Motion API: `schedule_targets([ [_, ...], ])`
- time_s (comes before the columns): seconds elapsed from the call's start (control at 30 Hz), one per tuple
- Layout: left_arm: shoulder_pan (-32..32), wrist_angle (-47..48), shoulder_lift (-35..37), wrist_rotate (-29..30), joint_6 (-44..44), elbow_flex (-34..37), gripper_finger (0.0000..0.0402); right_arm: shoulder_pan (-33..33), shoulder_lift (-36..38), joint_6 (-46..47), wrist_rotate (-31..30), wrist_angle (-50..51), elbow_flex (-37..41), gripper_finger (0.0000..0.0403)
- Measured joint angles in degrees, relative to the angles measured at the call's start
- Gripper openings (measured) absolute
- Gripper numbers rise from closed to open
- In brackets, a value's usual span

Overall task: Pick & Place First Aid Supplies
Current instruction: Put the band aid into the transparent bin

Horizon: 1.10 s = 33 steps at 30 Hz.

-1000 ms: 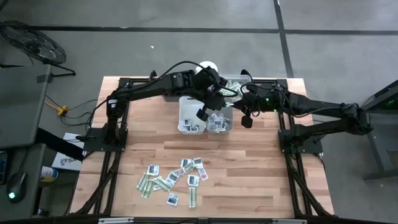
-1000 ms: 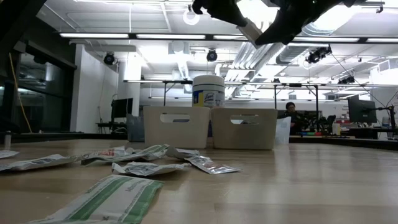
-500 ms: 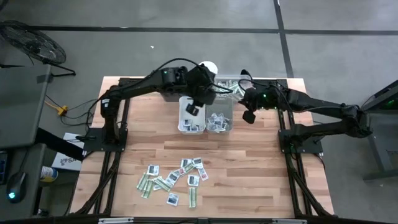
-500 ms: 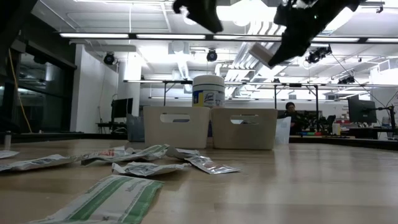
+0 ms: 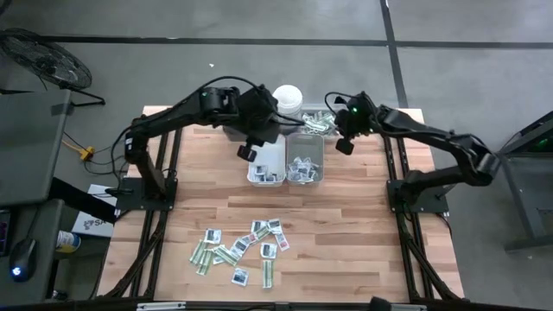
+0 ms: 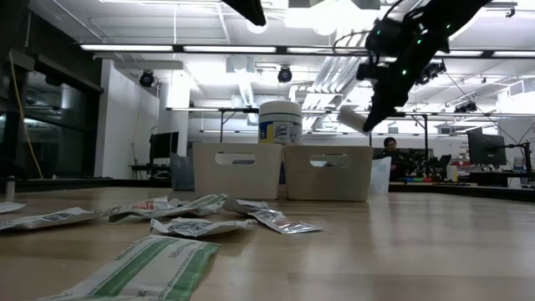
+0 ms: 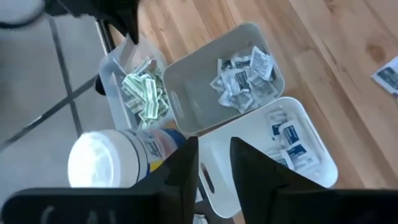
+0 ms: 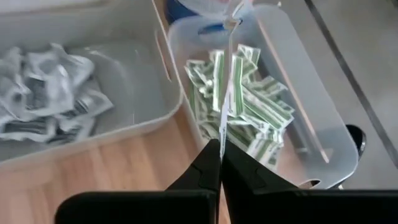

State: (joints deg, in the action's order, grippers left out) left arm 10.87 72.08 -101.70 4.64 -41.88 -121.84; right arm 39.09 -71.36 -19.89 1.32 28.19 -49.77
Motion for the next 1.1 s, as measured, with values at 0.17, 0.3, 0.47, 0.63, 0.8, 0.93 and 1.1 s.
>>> schedule_targets([
  [0.17,0.0,-4.0,6.7,-0.2,3.7,8.3,0.0074,2.3,-5.2,-4.9,0.6,-0.1,-2.3,0.0000],
  [0.3,0.0,-16.9,16.9,-0.2,8.8,23.0,0.0071,2.9,-9.8,-8.9,-0.6,1.4,-6.9,0.0000],
  [0.47,0.0,-36.3,30.8,-1.1,19.0,45.8,0.0071,3.3,-16.1,-14.8,-7.5,6.1,-13.5,0.0000],
  [0.63,-1.4,-56.3,43.3,-1.3,28.8,65.7,0.0071,3.3,-22.0,-20.2,-14.4,10.0,-18.2,0.0000],
  [0.8,-3.2,-73.3,52.0,-0.5,36.0,80.7,0.0071,3.3,-26.3,-24.2,-16.6,11.8,-19.4,0.0000],
  [0.93,-4.4,-83.3,55.7,0.8,39.1,89.2,0.0071,2.9,-28.2,-24.6,-21.9,12.0,-19.3,0.0000],
  [1.1,-5.3,-94.5,57.1,0.6,42.5,96.6,0.0071,2.1,-28.2,-28.7,-24.6,11.1,-19.3,0.0000],
])
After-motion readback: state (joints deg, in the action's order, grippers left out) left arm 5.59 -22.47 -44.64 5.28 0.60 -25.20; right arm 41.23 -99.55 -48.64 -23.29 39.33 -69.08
